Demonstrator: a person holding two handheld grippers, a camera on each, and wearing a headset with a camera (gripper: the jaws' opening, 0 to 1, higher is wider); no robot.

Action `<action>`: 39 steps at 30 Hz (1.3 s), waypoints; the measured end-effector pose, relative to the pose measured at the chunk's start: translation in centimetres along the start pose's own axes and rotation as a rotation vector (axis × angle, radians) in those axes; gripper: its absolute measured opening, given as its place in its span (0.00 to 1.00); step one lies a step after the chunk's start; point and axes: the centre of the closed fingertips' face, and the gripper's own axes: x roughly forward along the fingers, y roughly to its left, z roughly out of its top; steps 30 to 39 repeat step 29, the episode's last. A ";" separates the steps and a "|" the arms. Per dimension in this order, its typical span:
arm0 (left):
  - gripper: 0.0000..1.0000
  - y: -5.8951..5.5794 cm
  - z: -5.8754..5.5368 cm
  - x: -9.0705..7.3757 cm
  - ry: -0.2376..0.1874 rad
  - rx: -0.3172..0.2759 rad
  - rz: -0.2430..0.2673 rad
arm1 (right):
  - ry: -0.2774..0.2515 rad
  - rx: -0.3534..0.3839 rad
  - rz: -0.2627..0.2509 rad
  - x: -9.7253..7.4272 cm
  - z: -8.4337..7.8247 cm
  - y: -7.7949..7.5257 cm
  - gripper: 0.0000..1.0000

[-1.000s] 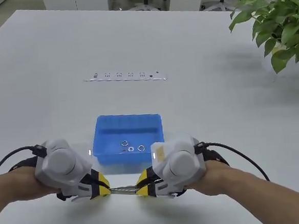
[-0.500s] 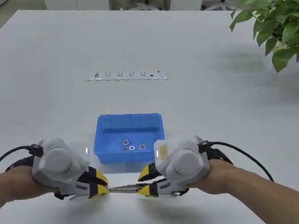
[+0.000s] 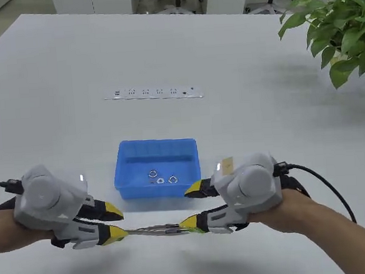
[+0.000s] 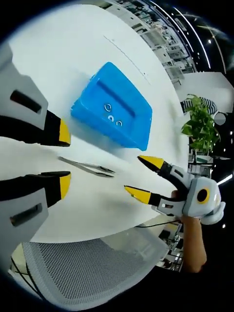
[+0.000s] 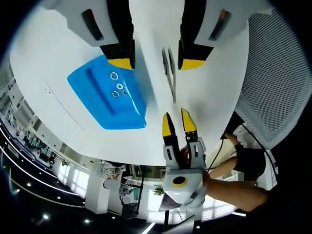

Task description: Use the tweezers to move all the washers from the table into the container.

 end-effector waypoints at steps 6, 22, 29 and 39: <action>0.35 -0.1 0.5 -1.2 -0.051 -0.069 0.038 | -0.028 0.072 -0.051 -1.4 -0.2 -0.6 0.46; 0.68 0.4 3.0 -4.5 -0.196 -0.111 0.212 | -0.137 0.222 -0.227 -5.8 -0.4 -2.1 0.67; 0.83 0.0 4.2 -5.3 -0.229 -0.118 0.279 | -0.172 0.241 -0.271 -7.2 -0.3 -1.8 0.82; 0.83 0.0 4.2 -5.3 -0.229 -0.118 0.279 | -0.172 0.241 -0.271 -7.2 -0.3 -1.8 0.82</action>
